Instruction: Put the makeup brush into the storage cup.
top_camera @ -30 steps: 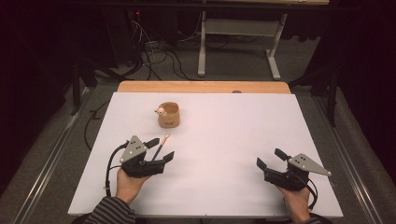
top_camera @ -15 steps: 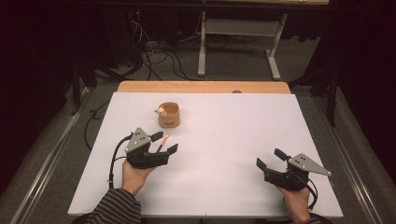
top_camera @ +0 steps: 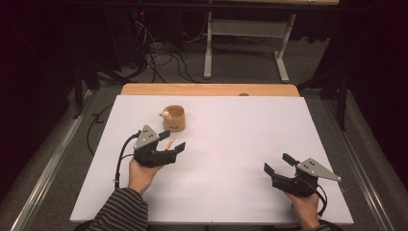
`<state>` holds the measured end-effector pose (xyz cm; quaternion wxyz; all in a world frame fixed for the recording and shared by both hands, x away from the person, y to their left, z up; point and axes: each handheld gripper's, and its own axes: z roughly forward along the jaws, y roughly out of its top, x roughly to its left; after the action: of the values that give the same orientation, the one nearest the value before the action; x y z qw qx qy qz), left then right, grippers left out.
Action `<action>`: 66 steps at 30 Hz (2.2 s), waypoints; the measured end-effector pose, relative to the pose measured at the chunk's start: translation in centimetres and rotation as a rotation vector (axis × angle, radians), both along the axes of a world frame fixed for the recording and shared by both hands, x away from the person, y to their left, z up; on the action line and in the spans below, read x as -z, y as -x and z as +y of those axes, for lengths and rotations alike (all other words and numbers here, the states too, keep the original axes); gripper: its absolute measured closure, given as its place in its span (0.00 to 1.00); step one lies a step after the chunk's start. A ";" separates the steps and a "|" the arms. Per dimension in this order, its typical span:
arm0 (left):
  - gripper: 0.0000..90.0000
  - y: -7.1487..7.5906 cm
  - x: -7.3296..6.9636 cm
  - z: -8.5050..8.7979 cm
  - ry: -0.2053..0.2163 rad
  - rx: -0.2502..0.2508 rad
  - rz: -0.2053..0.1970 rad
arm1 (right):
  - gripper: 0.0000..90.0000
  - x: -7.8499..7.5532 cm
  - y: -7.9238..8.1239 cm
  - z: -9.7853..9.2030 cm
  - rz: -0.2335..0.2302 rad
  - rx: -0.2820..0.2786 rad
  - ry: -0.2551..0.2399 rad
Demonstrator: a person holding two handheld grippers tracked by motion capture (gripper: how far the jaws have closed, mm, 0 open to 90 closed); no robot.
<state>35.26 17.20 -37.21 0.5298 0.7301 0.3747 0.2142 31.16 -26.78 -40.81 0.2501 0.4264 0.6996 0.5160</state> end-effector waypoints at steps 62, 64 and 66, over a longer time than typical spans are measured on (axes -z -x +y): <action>0.32 -4.4 -1.2 0.6 -0.209 -0.169 0.173 | 0.22 0.0 -0.1 -0.1 0.029 -0.003 -0.041; 0.33 -4.5 -1.3 0.6 -0.211 -0.173 0.177 | 0.22 0.0 -0.1 -0.1 0.030 -0.003 -0.041; 0.33 -4.5 -1.4 0.7 -0.213 -0.179 0.180 | 0.22 0.0 -0.1 -0.1 0.029 -0.004 -0.042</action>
<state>39.73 17.88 -35.78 0.3927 0.7621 0.4593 0.2326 31.30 -26.92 -40.80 0.2298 0.4377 0.6930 0.5247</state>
